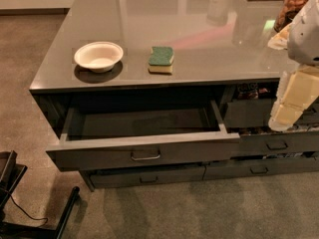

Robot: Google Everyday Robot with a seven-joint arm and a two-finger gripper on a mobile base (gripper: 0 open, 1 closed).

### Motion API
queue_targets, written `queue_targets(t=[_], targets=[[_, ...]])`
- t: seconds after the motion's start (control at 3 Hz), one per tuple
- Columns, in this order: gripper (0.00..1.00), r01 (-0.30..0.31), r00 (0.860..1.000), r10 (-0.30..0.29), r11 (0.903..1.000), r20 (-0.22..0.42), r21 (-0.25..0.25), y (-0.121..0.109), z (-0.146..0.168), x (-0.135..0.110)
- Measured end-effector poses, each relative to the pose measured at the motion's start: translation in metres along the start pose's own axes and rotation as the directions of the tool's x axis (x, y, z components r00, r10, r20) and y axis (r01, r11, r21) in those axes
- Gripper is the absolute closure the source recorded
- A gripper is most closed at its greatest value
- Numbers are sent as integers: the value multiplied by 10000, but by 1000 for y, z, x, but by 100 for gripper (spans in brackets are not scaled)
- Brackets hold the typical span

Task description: Close top drawer

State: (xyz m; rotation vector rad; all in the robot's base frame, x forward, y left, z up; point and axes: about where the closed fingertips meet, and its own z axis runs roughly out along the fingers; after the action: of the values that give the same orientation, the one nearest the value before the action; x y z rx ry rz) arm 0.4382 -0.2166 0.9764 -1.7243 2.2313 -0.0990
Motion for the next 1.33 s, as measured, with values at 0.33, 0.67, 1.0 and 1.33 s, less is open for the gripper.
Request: queue_targets(t=[0.33, 0.67, 1.0, 1.33], targets=[[0, 0, 10000, 0, 10000, 0, 0, 0, 0, 0], [19, 0, 10000, 0, 10000, 1, 0, 0, 0, 0], [42, -58, 9996, 59, 10000, 264, -49, 5, 22, 1], [65, -167, 9962, 183, 9997, 852, -191, 15, 67, 0]])
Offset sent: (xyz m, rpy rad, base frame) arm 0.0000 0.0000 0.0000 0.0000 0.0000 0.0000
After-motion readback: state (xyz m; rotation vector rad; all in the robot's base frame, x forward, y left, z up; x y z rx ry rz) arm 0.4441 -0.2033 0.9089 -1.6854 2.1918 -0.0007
